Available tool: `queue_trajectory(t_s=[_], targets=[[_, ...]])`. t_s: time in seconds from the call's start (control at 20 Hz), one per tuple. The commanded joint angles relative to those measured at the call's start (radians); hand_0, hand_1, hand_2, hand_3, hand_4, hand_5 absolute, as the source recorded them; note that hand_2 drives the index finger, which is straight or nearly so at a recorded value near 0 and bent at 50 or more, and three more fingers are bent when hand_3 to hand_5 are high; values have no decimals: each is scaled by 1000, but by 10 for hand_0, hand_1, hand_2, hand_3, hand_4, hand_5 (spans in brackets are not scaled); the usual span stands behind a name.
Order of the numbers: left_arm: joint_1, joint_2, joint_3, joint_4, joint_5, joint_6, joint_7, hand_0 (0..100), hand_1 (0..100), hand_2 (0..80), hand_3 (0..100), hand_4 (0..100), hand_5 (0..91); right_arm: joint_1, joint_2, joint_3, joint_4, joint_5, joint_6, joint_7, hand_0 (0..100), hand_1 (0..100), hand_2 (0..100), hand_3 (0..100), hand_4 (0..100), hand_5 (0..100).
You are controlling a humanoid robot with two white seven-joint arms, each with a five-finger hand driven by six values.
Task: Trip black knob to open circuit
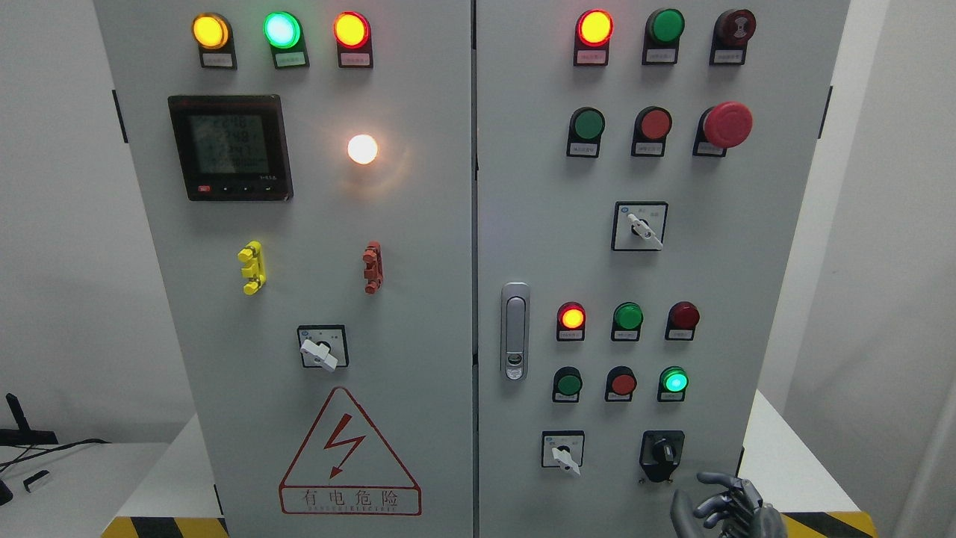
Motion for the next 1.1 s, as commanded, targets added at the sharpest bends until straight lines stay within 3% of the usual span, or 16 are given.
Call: queue_trajectory(t_s=[0.0, 0.1, 0.2, 0.35, 0.5, 0.9, 1.05], targets=[[0, -1, 0, 0, -31, -1, 0, 120, 389, 0, 0, 0, 0, 106, -30, 2, -77, -16, -115, 37, 224, 599, 356, 612, 551, 561], [0, 1, 0, 0, -31, -1, 0, 120, 389, 0, 0, 0, 0, 146, -31, -1, -86, -27, -158, 52, 228, 551, 351, 566, 495, 485], [0, 1, 0, 0, -31, -1, 0, 120, 389, 0, 0, 0, 0, 190, -33, 1, -115, -68, -192, 99, 252, 505, 305, 474, 405, 397], [0, -1, 0, 1, -31, -1, 0, 120, 389, 0, 0, 0, 0, 241, -30, 1, -158, -106, -227, 187, 273, 368, 140, 276, 223, 241], [0, -1, 0, 1, -31, -1, 0, 120, 389, 0, 0, 0, 0, 272, -30, -1, -177, -117, -235, 207, 252, 251, 39, 162, 118, 127], [0, 1, 0, 1, -31, -1, 0, 120, 389, 0, 0, 0, 0, 321, -51, -25, -203, -229, -236, 322, 191, 148, 0, 94, 18, 0], [0, 1, 0, 0, -31, -1, 0, 120, 389, 0, 0, 0, 0, 327, -59, -27, -207, -231, -235, 336, 181, 126, 0, 80, 0, 0]])
